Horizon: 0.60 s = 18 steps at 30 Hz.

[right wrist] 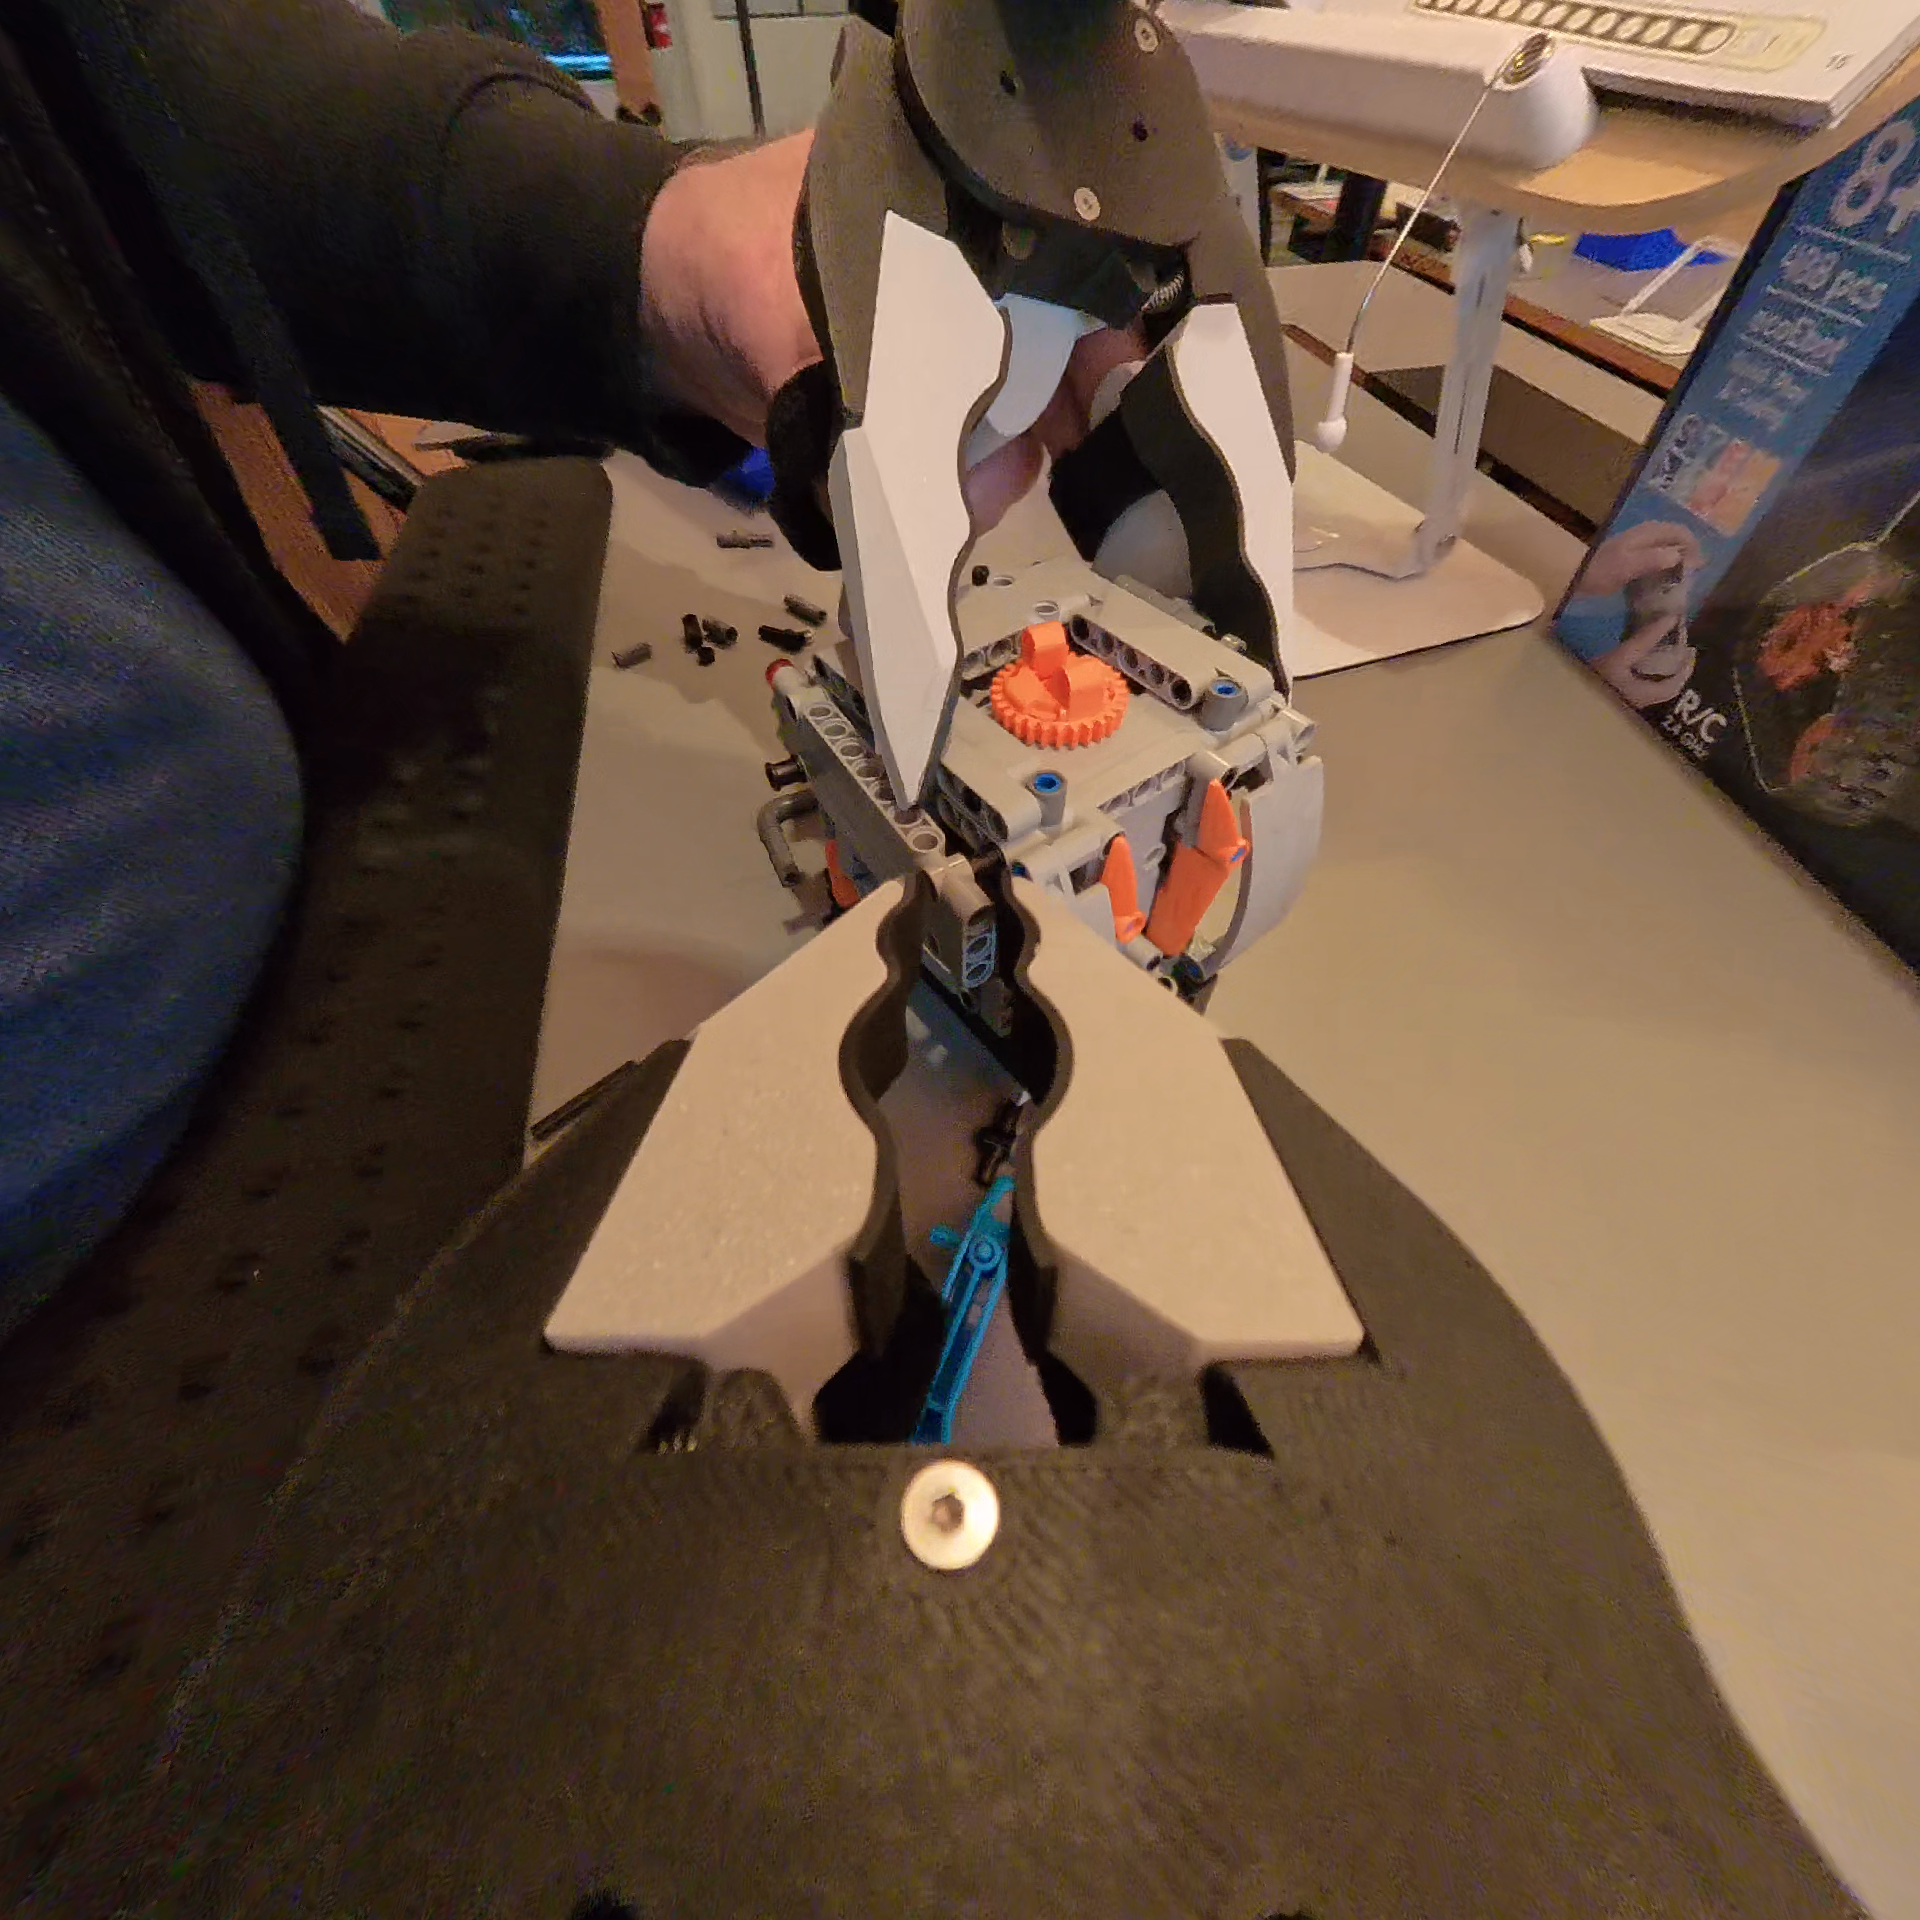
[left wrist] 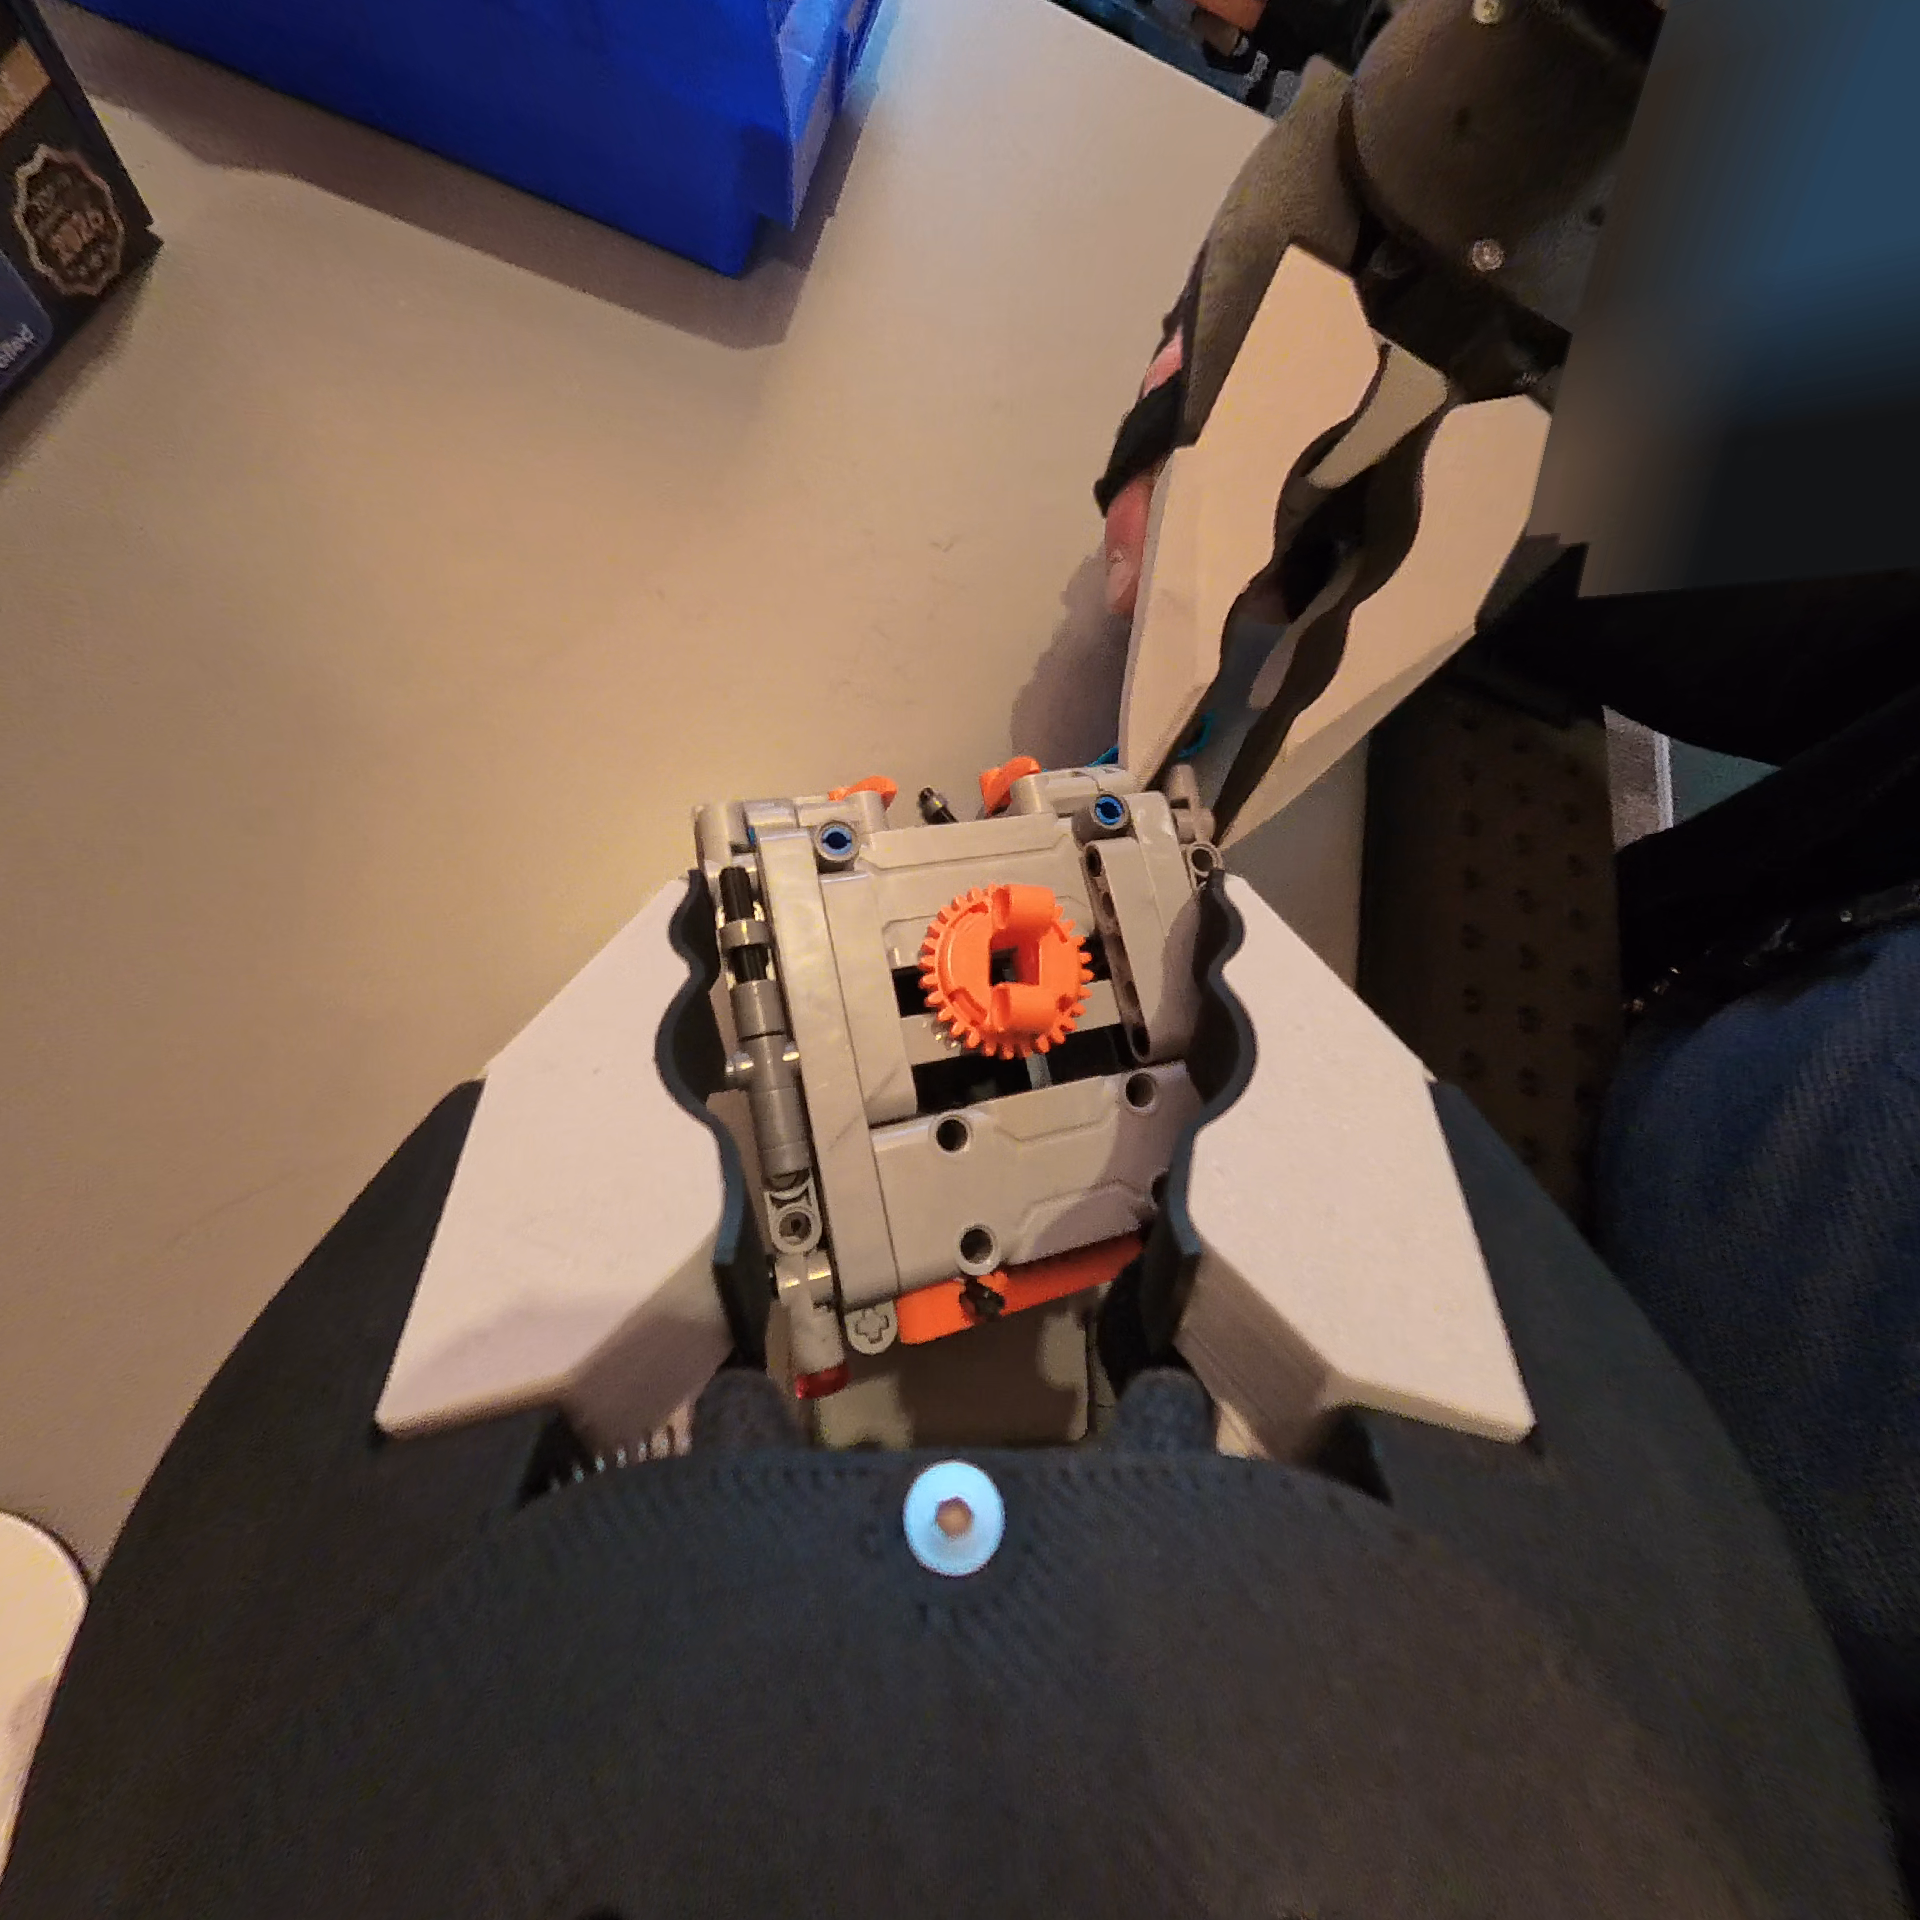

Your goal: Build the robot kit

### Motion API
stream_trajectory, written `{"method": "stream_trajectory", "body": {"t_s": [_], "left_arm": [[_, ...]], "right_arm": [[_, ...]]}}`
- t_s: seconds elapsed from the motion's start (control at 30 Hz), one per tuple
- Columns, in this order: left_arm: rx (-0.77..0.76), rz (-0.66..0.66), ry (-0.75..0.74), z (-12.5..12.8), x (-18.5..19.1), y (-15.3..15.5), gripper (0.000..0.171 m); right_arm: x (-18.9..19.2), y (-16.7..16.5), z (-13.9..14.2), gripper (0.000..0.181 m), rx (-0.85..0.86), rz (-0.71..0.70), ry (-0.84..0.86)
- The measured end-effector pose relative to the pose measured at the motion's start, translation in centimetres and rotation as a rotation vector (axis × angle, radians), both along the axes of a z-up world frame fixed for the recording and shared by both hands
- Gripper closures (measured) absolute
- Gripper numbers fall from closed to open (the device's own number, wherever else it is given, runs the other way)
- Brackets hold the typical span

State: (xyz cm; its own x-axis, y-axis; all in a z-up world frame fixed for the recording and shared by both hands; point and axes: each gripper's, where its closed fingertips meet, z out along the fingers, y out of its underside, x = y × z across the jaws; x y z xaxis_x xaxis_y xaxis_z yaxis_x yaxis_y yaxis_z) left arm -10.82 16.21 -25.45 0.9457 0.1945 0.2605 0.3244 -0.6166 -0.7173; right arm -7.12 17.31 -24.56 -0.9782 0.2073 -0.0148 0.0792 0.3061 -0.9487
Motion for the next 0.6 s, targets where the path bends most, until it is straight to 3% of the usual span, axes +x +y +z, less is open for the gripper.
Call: {"method": "stream_trajectory", "body": {"t_s": [0.2, 0.47, 0.6], "left_arm": [[-0.011, -0.043, 0.02, 0.01, 0.46, 0.28, 0.081], [-0.002, -0.068, 0.009, -0.02, 0.58, 0.34, 0.081], [-0.004, -0.07, 0.008, -0.04, 0.56, 0.46, 0.081]], "right_arm": [[0.55, 0.29, -0.15, 0.174, 0.03, 0.073, -0.036], [0.71, 0.42, 0.11, 0.175, 0.065, 0.044, -0.002], [0.56, 0.52, 0.12, 0.175, 0.049, 0.064, -0.063]]}}
